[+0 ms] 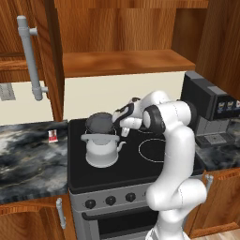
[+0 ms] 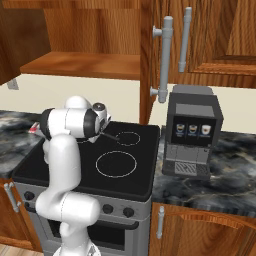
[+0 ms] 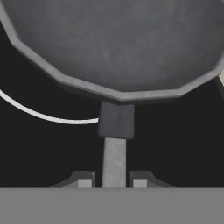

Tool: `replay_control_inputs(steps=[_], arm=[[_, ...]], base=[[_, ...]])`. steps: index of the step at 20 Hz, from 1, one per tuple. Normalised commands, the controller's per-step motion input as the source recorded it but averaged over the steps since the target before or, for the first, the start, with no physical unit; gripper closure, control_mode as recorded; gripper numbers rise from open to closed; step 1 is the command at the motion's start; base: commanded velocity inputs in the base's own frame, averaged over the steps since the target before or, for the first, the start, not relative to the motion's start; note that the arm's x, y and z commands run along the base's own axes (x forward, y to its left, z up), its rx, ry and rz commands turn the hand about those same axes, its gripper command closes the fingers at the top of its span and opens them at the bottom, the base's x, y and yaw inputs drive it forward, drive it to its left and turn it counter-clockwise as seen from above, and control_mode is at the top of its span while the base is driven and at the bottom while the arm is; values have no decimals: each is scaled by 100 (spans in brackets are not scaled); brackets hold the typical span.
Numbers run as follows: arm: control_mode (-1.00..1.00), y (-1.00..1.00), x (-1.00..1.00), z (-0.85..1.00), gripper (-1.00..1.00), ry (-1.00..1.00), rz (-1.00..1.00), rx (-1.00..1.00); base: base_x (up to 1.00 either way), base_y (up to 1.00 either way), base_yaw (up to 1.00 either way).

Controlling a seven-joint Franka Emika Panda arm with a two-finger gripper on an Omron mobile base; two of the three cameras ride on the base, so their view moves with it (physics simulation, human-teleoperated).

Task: Pick the pan from the cabinet and place it on the stove. Then turn on the stove burner for the pan.

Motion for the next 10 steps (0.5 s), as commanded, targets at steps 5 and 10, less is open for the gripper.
replay_control_inputs(steps=[5,10], arm=[[-100,-8,-1,-6,100,0,3,0],[-100,-5,-10,-14,100,0,4,0]], base=[[0,0,0],[0,0,0]])
